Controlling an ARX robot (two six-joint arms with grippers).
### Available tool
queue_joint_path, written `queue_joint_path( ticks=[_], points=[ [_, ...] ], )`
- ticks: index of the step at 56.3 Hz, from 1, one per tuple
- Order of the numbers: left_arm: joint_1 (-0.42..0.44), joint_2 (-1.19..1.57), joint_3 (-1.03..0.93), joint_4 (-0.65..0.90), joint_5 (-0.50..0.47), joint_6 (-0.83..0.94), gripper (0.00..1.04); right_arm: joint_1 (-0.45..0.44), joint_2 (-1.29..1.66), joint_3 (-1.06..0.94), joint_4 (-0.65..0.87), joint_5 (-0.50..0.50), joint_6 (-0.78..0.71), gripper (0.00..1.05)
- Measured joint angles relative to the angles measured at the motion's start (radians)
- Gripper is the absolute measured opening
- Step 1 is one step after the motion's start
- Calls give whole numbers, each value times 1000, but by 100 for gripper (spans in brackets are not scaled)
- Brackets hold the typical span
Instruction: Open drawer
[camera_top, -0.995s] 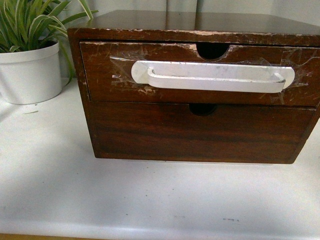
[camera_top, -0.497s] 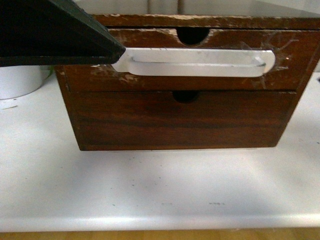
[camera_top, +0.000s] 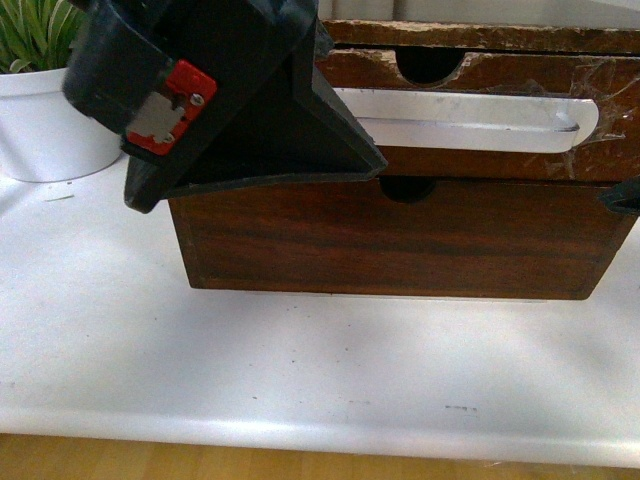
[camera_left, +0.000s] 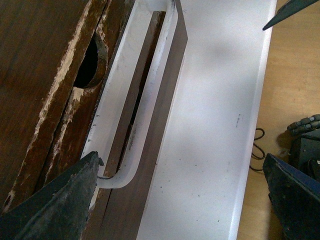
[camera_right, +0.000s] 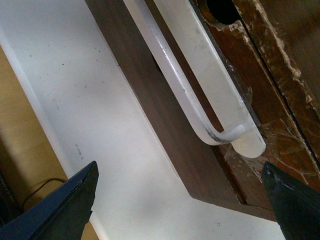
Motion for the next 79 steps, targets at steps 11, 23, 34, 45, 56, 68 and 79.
queue_joint_path(
  ticks=[11, 23, 34, 45, 56, 68, 79],
  points=[
    [-12, 52, 0, -1, -30, 24, 98, 16, 25, 0, 15, -8, 0, 96],
    [-17, 80, 9, 14, -38, 29, 98, 21, 53, 1, 34, -15, 5, 96],
    [-18, 105, 19, 24, -51, 51, 98, 34, 83, 19, 52, -14, 11, 96],
    [-20, 118, 34, 3, -58, 86, 98, 41, 105, 33, 60, -18, 14, 96],
    [-24, 124, 47, -27, -56, 122, 98, 45, 147, 53, 79, -23, 19, 96],
    [-24, 126, 47, -27, -54, 126, 98, 63, 184, 71, 72, -28, 23, 96],
    [-24, 127, 47, -24, -53, 127, 98, 79, 207, 75, 68, -19, 23, 96]
  ],
)
